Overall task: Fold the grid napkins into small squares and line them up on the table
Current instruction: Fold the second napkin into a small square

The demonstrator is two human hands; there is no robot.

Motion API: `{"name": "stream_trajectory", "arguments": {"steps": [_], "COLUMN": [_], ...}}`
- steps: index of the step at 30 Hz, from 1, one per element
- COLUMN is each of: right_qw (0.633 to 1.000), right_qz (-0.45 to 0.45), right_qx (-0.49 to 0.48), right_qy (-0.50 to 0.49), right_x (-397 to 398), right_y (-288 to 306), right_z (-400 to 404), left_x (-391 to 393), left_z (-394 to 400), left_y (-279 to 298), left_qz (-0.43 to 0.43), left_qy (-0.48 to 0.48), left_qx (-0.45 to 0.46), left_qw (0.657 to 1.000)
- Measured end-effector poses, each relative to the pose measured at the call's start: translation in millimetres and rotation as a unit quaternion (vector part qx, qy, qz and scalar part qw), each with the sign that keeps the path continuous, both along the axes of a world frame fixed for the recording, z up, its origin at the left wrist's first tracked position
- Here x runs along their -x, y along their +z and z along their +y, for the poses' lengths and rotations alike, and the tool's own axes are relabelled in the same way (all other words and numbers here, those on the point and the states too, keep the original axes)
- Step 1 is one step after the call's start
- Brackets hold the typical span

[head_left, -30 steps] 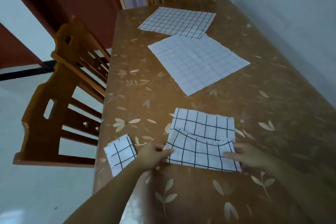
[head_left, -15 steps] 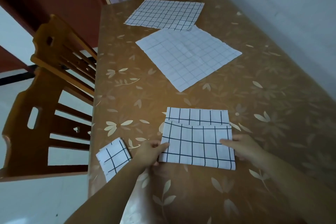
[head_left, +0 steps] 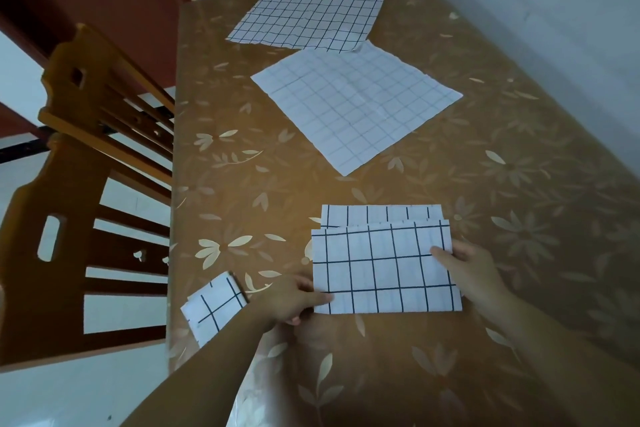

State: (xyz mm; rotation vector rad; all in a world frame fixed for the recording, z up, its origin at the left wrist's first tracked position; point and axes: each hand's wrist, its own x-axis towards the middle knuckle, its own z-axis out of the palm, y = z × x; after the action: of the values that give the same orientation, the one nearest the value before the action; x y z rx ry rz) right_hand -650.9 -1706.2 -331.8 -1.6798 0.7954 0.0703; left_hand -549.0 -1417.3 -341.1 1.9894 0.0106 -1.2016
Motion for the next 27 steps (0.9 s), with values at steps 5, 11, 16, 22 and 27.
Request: {"name": "stream_trajectory", "arguments": {"steps": [5, 11, 16, 22, 27], "right_qw": [1.000, 0.991, 0.994, 0.995, 0.995], "right_qz": [0.005, 0.126, 0.096, 0.081, 0.091], "right_qx": [-0.011, -0.040, -0.048, -0.046, -0.041], "right_qy": [-0.012, 0.025, -0.004, -0.036, -0.030], "right_x": [-8.6, 3.7, 6.2, 6.6, 2.2], "right_y": [4.3, -15.1, -11.9, -12.0, -5.5], "right_z": [0.0, -4.1, 2.1, 6.0, 1.9], "left_x": [-4.1, -5.4, -3.6, -2.3, -9.1], "left_z": [-6.3, -8.4, -9.1, -7.5, -11.1], "left_y": [0.2, 1.4, 0.8, -1.5, 0.9], "left_qz": [-0.065, -0.099, -0.098, -0.116, -0.157], "left_qy": [-0.014, -0.014, 0.017, 0.017, 0.041], "left_qx": [-0.016, -0.025, -0.023, -0.019, -0.012], "left_qw": [0.998, 0.995, 0.995, 0.993, 0.987]}}
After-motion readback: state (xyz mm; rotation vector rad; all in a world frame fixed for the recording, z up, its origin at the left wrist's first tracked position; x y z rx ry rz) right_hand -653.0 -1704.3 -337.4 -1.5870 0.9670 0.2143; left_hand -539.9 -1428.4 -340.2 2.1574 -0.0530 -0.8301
